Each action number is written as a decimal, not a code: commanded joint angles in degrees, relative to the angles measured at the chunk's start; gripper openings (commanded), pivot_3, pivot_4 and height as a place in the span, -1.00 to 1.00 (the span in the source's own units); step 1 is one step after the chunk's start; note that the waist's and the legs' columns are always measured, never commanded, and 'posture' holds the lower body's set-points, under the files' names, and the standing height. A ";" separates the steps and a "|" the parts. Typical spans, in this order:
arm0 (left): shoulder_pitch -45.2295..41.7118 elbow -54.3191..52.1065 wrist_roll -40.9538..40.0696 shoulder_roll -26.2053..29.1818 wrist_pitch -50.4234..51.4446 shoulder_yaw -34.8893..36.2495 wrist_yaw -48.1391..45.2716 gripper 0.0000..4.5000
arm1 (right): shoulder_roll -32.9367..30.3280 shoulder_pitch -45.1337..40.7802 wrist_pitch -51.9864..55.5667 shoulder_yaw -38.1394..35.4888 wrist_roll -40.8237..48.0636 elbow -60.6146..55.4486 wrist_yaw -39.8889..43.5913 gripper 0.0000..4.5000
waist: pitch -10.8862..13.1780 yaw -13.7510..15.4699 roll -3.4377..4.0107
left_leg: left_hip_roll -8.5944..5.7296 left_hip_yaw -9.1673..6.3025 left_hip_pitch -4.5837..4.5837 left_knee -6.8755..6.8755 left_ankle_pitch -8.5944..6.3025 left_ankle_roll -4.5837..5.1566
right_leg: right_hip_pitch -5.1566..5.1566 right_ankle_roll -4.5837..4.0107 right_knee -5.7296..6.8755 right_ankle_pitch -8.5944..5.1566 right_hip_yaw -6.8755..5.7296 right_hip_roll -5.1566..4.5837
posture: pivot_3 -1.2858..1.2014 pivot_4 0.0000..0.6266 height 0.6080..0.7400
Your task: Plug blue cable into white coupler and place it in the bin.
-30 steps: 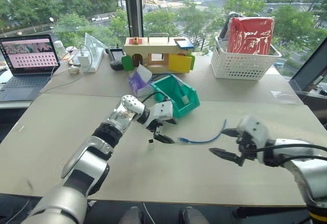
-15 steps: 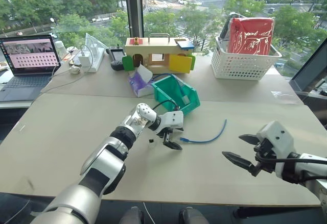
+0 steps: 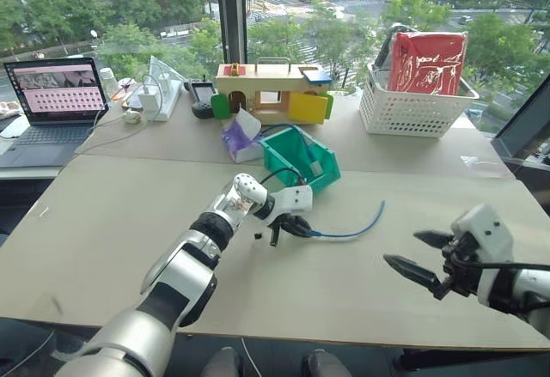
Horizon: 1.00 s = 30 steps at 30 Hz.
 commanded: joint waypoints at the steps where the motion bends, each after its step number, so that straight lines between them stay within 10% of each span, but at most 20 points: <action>1: 1.03 -14.99 -4.37 -1.68 9.76 2.87 1.18 -0.96 | 14.50 -5.06 -1.29 -4.56 21.61 -3.49 -12.11 1.00 | -0.02 -0.35 0.04 | -0.02 -0.10 -0.04 0.04 0.00 0.00 | -0.01 0.02 0.01 -0.01 -0.01 0.01 | 0.03 -0.52 0.88; 11: 11.70 -38.60 -9.20 -0.18 27.85 1.23 5.25 -0.96 | 37.55 3.94 -15.99 10.00 47.39 -4.36 -51.43 1.00 | -0.07 -1.52 0.38 | -0.17 -0.66 -0.01 0.03 0.12 0.20 | 0.08 0.12 0.27 -0.10 0.00 -0.06 | 0.03 -0.52 0.88; 30: 15.73 -48.25 -14.12 0.57 34.75 -1.19 10.40 -0.96 | 36.18 5.05 -32.49 21.56 39.71 1.57 -59.96 1.00 | -0.08 -1.49 0.39 | -0.26 -0.74 -0.01 0.04 0.27 0.40 | 0.10 0.21 0.42 -0.23 0.07 -0.05 | 0.03 -0.52 0.88</action>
